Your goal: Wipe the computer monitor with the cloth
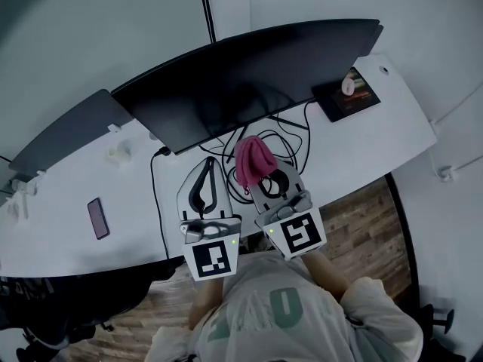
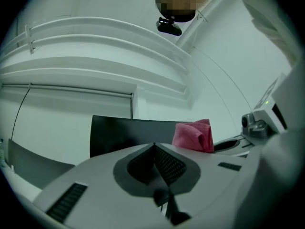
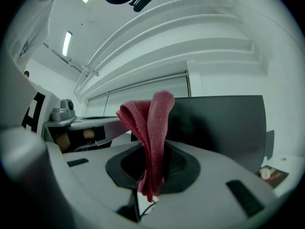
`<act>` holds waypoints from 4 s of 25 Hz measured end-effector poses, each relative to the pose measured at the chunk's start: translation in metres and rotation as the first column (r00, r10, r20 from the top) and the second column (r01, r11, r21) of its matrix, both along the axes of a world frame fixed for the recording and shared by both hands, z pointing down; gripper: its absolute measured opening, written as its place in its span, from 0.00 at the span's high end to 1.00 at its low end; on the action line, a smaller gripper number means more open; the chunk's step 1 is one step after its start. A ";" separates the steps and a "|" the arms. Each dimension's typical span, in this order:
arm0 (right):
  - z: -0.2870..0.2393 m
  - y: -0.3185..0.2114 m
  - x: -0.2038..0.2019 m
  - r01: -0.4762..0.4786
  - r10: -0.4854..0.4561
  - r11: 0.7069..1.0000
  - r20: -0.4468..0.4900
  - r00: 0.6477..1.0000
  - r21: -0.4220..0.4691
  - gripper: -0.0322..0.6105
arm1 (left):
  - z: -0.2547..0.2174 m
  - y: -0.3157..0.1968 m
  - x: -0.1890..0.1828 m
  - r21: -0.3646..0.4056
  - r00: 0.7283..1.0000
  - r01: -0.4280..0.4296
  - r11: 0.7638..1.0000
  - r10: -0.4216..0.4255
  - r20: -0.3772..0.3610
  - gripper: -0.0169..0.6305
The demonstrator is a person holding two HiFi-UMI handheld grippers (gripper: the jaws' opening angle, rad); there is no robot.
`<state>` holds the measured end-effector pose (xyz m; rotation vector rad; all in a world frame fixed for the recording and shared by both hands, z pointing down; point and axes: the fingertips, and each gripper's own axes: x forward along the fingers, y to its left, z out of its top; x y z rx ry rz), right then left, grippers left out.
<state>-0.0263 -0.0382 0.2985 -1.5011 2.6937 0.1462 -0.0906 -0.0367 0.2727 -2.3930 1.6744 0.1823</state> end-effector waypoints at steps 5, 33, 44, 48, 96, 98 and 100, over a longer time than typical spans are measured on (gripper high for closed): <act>0.004 -0.011 -0.026 0.059 -0.059 0.998 -0.004 0.998 -0.003 0.86 | 0.006 -0.007 -0.027 0.002 0.998 0.066 0.998 -0.066 -0.006 0.95; 0.251 -0.083 -0.150 0.074 -0.160 0.839 -0.115 0.980 -0.539 0.86 | 0.155 -0.057 -0.152 -0.280 0.974 0.221 0.934 -0.224 0.022 0.95; 0.305 -0.090 -0.183 0.037 -0.206 0.744 -0.177 0.962 -0.667 0.86 | 0.175 -0.070 -0.174 -0.306 0.979 0.199 0.931 -0.206 0.012 0.95; 0.310 -0.096 -0.196 0.045 -0.229 0.752 -0.197 0.953 -0.657 0.86 | 0.177 -0.075 -0.182 -0.308 0.978 0.204 0.929 -0.207 0.023 0.95; 0.265 -0.171 -0.042 -0.035 -0.089 0.833 -0.195 0.977 -0.552 0.86 | 0.170 -0.105 -0.065 -0.308 0.975 0.220 0.926 -0.213 0.055 0.95; 0.265 -0.174 -0.026 -0.059 -0.063 0.832 -0.200 0.978 -0.552 0.86 | 0.170 -0.107 -0.055 -0.308 0.979 0.205 0.929 -0.200 0.050 0.95; 0.265 -0.178 -0.010 -0.080 -0.046 0.831 -0.211 0.976 -0.550 0.86 | 0.170 -0.109 -0.044 -0.309 0.981 0.192 0.932 -0.187 0.046 0.95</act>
